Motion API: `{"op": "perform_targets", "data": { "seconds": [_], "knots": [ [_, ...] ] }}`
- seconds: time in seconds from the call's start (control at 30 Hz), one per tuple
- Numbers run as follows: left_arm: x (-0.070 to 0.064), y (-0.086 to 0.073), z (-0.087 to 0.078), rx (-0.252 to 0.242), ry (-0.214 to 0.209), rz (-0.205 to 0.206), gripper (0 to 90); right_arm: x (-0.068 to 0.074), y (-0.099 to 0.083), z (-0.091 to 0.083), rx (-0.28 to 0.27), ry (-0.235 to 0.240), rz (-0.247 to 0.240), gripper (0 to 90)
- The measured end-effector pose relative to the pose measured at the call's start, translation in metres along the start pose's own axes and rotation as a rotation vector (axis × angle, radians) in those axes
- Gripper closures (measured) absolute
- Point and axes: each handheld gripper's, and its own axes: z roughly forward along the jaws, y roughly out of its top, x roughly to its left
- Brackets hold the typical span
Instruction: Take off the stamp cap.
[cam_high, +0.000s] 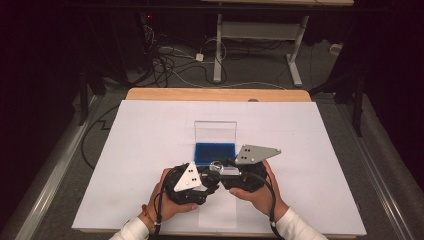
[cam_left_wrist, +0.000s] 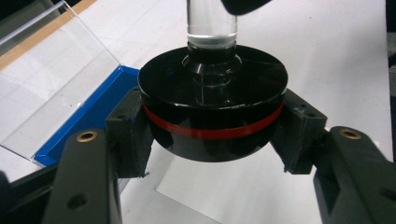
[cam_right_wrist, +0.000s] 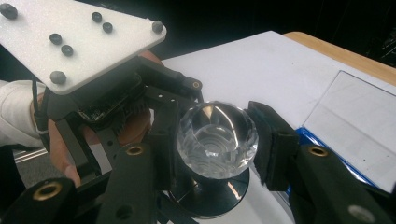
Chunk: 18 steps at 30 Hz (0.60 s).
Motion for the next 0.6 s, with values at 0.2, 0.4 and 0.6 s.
{"op": "perform_targets", "data": {
  "seconds": [0.2,0.4,0.6],
  "knots": [
    [-0.0003,0.0005,-0.0008,0.026,0.001,0.015,36.5,-0.0023,-0.002,0.0,0.004,0.013,0.032,57.2],
    [0.0007,-0.0016,0.0012,0.016,0.003,-0.007,36.6,-0.007,-0.0043,0.0006,0.0,0.02,0.076,57.2],
    [0.0032,-0.0036,0.0035,0.008,-0.027,-0.048,36.7,-0.0044,-0.0067,0.0023,-0.01,-0.01,0.059,57.2]
  ]
}}
